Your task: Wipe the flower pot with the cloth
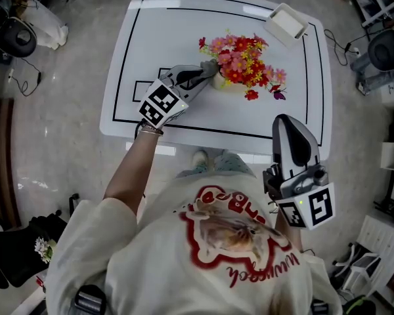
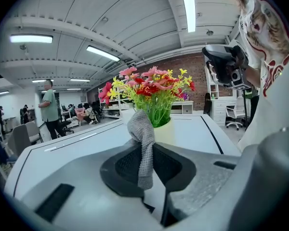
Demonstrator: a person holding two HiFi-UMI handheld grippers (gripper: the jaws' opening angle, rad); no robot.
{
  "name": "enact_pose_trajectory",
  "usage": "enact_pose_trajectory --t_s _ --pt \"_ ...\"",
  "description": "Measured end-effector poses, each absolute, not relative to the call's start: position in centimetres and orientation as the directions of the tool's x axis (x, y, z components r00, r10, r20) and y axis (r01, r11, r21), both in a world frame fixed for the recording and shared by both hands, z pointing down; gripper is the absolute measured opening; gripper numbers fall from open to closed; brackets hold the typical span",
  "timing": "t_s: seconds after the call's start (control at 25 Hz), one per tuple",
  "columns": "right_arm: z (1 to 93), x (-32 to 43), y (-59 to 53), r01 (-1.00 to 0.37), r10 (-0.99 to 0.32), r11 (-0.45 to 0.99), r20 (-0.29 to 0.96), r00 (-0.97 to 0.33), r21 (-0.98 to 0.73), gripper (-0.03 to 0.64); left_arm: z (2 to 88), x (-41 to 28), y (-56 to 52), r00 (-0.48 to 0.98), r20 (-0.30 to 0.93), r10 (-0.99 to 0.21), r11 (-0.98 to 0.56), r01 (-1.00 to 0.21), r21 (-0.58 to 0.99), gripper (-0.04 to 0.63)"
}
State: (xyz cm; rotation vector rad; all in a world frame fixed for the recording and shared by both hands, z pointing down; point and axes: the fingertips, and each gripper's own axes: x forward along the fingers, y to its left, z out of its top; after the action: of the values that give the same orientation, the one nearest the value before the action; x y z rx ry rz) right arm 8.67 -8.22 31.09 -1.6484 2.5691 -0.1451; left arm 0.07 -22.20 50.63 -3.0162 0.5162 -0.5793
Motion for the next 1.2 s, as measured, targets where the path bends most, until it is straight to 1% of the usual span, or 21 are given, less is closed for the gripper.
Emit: enact_pose_trajectory --t_s 0.32,0.6,0.8,1.0,1.2 --pt "30.9 9.8 -8.9 -0.885 -0.892 0.45 -0.017 -0.451 -0.118 -0.002 51.3 0.1 -21.4 0.855 0.393 -0.339 -0.94 -0.329 -0.094 0.046" --pt "31.1 11.3 -8.6 -0.869 -0.876 0.479 -0.008 -0.482 -0.124 -0.002 51.2 0.5 -20.5 0.831 0.411 -0.375 -0.925 -0.363 -0.111 0.046" --pt "31.0 11.5 -8.1 -0.86 -0.866 0.498 -0.014 -0.5 -0.115 -0.002 51.4 0.8 -19.4 0.825 0.424 -0.374 -0.925 -0.363 -0.11 0.046" --pt "31.2 11.7 -7.7 -0.852 -0.858 0.511 -0.014 -0.513 -0.115 -0.002 51.7 1.5 -18.4 0.819 0.444 -0.365 -0.93 -0.34 -0.138 0.046" --pt "31.5 11.6 -7.3 -0.849 -0.855 0.516 -0.01 -0.518 -0.115 -0.002 52.1 2.8 -16.9 0.821 0.467 -0.327 -0.945 -0.29 -0.15 0.046"
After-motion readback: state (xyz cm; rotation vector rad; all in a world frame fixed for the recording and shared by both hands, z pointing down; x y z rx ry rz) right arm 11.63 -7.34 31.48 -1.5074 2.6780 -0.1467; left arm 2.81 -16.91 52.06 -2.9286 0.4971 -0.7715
